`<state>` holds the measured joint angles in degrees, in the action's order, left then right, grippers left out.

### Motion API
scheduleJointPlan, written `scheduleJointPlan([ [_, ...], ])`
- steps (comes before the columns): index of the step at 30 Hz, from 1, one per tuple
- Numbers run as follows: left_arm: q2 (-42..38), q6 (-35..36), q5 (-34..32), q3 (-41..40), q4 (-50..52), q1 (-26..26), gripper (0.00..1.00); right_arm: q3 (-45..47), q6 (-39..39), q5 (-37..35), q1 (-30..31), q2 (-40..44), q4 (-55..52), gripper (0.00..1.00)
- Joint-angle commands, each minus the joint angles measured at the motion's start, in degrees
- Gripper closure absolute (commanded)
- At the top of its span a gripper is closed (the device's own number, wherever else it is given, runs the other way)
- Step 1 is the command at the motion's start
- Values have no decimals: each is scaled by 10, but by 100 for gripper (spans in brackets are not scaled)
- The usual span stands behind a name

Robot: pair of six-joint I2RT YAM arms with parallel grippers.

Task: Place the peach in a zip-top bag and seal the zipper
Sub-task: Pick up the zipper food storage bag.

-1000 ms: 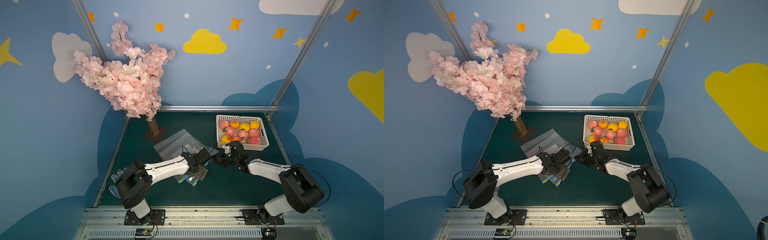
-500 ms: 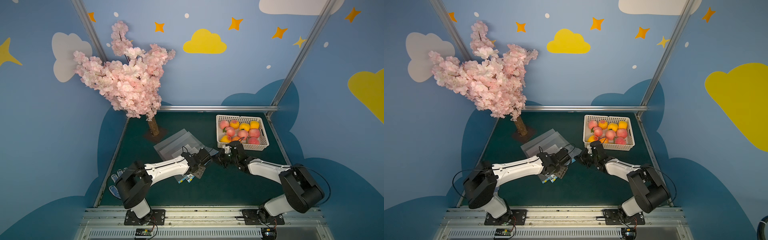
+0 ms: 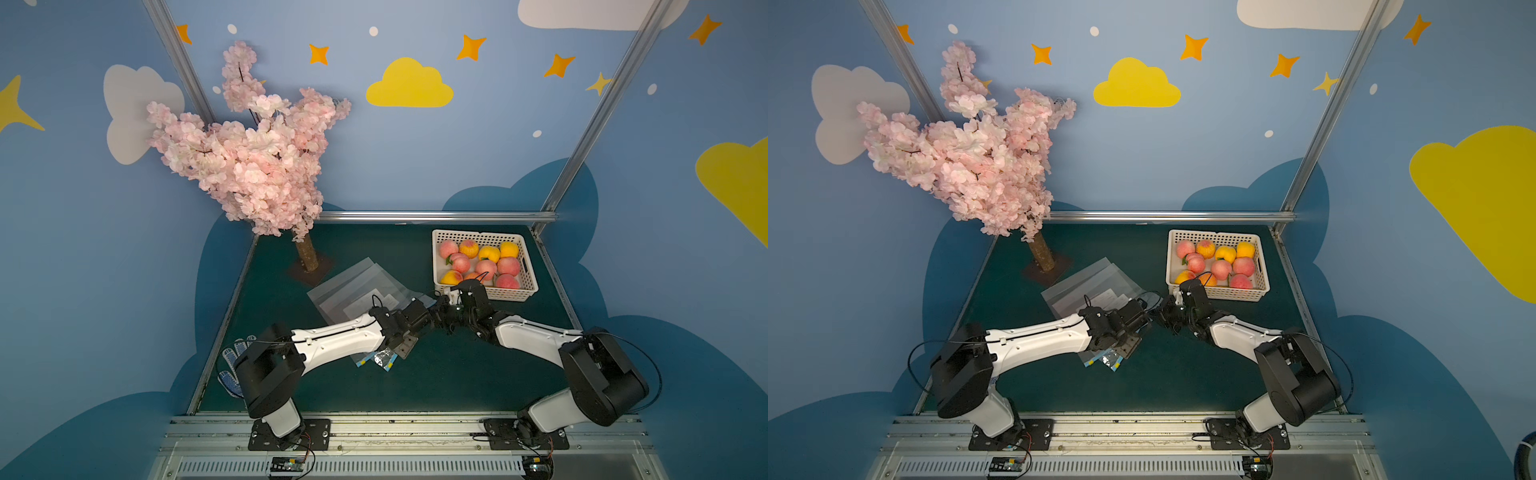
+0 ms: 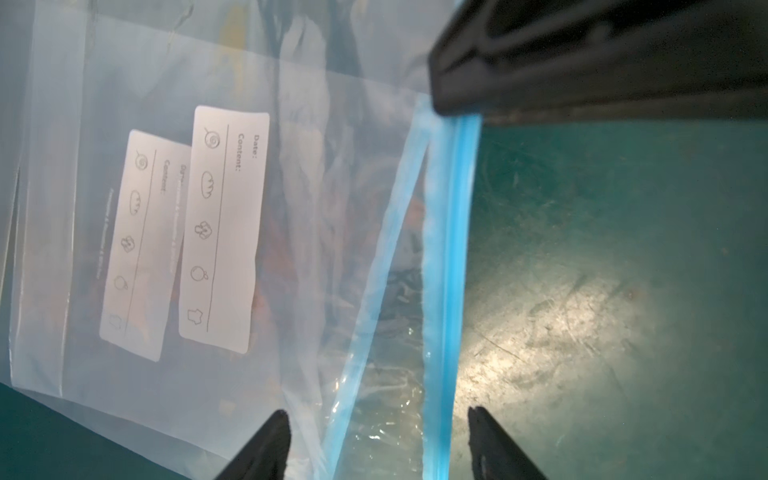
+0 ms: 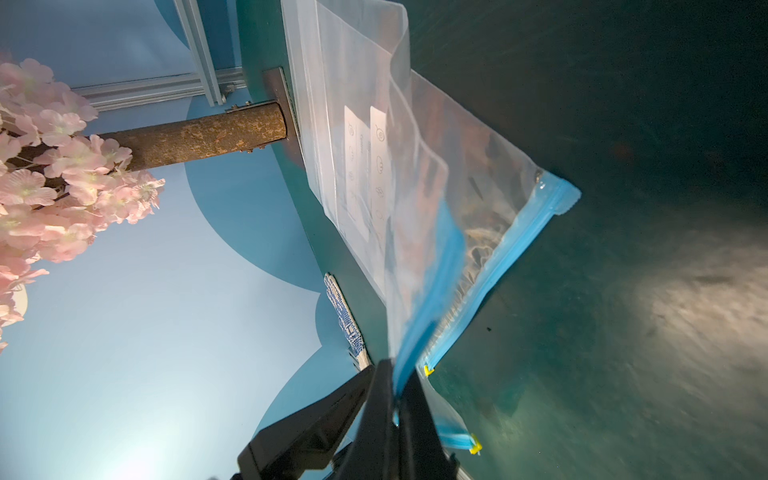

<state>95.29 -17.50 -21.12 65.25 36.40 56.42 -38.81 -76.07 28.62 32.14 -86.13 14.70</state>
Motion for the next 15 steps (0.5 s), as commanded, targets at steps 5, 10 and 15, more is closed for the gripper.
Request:
scheduleJointPlan([
  [5,20,-11,-25,16,9,0,35,-4,-14,15,4,-1,12,98],
  [10,26,-18,-14,17,6,0,32,-1,-18,16,4,-2,18,98],
  [15,24,-27,-34,15,8,0,42,0,-16,16,3,0,15,98],
])
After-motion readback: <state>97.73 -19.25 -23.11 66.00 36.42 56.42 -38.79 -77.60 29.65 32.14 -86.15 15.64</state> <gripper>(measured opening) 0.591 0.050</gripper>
